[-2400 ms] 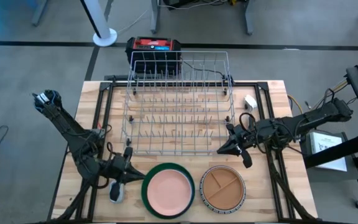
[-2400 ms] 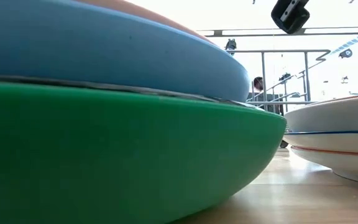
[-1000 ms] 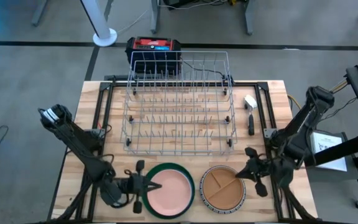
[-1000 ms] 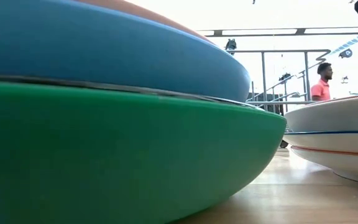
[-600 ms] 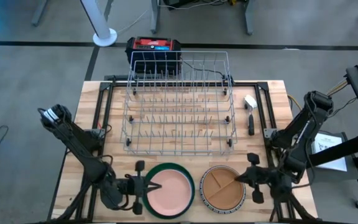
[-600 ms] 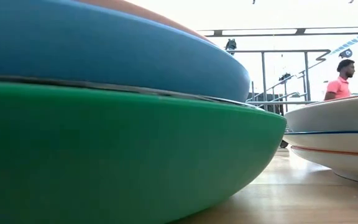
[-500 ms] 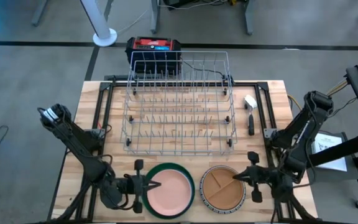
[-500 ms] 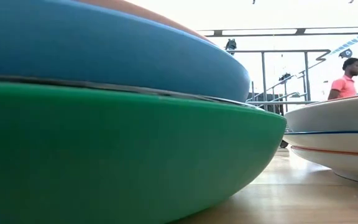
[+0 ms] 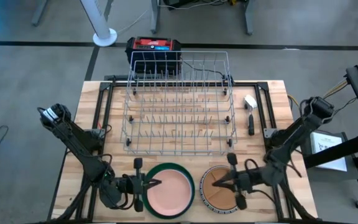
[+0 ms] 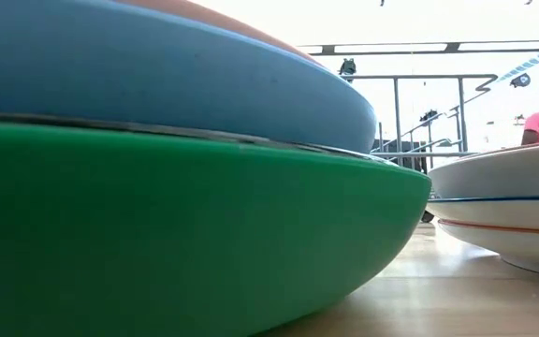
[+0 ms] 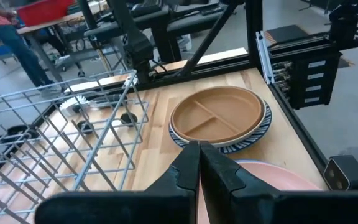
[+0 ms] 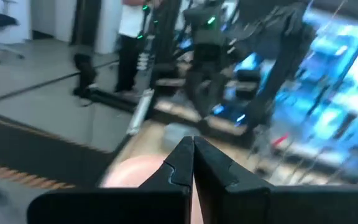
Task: Sort dishes
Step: Put the brown plate into the dish rack
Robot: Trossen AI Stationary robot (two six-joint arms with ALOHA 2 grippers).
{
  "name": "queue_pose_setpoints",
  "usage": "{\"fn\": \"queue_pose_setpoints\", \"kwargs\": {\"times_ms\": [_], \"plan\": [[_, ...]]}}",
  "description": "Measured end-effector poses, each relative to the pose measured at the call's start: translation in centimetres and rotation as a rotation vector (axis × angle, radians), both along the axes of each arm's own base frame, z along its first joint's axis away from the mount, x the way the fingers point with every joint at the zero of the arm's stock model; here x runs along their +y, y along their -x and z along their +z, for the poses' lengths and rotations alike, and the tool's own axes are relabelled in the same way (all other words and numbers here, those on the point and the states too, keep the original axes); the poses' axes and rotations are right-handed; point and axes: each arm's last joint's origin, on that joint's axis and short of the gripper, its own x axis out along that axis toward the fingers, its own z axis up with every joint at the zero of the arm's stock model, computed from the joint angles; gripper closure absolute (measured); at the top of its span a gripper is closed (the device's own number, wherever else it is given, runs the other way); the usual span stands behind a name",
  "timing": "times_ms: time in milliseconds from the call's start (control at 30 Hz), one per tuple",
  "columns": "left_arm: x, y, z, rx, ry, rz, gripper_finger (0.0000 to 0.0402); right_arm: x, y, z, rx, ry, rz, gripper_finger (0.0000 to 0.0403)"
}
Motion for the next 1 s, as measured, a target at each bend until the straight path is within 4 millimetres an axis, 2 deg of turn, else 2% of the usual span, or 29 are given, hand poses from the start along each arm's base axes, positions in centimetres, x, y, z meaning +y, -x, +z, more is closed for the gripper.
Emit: {"fn": "queue_pose_setpoints", "kwargs": {"times_ms": [167,300,433,600,700,833,900,1000], "plan": [[0.0,0.1,0.1,0.002,-0.045,-0.015,0.0401,-1.7,-2.1,0.8,-0.029,0.058,-0.087,0.0401],[0.2,0.3,0.3,0.008,-0.056,-0.016,0.0401,-2.7,-1.9,1.6,0.12,0.047,-0.123,0.0401],[0.3,0.3,0.2,0.02,-0.068,-0.019,0.0401,-3.2,-0.7,2.6,0.351,-0.028,-0.207,0.0401],[0.4,0.5,-0.2,0.055,-0.074,-0.026,0.0401,-1.8,1.6,3.9,0.533,-0.103,-0.24,0.0401],[0.4,0.5,-0.2,0.053,-0.053,-0.021,0.0401,-1.3,3.3,3.5,0.611,-0.164,-0.337,0.0401],[0.5,0.6,0.1,0.046,-0.043,-0.022,0.0401,-1.7,5.1,2.4,0.723,-0.362,-0.51,0.0401],[0.5,0.6,0.2,0.043,-0.041,-0.019,0.0401,-2.0,5.7,1.6,0.809,-0.451,-0.592,0.0401],[0.6,0.7,0.1,0.056,-0.058,-0.017,0.0402,-2.0,6.0,0.7,0.909,-0.512,-0.626,0.0401]]}}
